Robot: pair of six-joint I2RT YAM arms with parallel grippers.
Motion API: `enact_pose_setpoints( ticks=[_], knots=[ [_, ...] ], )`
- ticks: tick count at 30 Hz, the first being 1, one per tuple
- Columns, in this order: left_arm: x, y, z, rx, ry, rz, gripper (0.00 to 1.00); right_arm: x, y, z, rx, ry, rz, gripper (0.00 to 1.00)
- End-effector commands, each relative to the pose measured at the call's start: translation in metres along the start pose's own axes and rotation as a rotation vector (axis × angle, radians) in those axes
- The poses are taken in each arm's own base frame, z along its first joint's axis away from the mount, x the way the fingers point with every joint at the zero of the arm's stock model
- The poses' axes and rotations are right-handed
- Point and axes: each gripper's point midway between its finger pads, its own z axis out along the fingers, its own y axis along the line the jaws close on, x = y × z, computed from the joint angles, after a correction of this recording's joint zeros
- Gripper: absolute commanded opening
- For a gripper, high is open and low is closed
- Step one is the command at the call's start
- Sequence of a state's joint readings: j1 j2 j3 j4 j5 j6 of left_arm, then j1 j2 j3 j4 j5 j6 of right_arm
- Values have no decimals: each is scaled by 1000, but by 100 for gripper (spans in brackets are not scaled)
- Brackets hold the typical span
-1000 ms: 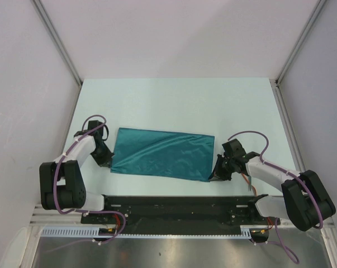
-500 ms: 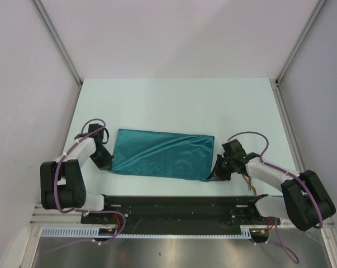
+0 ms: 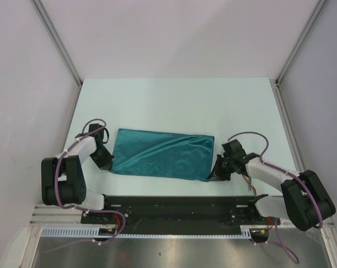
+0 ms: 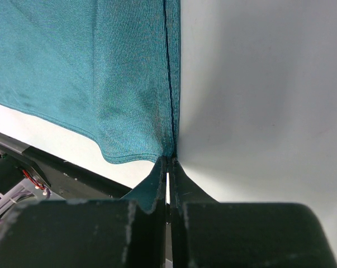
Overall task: Fold the napkin into a case and place the utensils inside
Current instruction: Fold and flatten the napkin at the center of the board, then pick up the rectangle-folded napkin from the center of the board.
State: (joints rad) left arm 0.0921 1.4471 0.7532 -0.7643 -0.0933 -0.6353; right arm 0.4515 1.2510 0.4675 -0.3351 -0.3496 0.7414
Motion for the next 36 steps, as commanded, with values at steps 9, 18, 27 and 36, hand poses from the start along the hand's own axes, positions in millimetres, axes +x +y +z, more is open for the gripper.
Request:
enact_pose_setpoints(
  ticks=[9, 18, 27, 36],
  knots=[
    [-10, -15, 13, 59, -16, -6, 15, 0, -22, -2, 73, -20, 19, 0],
    [-24, -25, -46, 151, -81, -11, 57, -47, 19, -47, 20, -151, -93, 39],
    [-59, -114, -110, 626, -184, 134, 71, -152, 40, -72, 10, -324, -145, 59],
    [-111, -212, -65, 884, -82, 161, 16, -197, 65, -16, -126, -256, -149, 26]
  ],
)
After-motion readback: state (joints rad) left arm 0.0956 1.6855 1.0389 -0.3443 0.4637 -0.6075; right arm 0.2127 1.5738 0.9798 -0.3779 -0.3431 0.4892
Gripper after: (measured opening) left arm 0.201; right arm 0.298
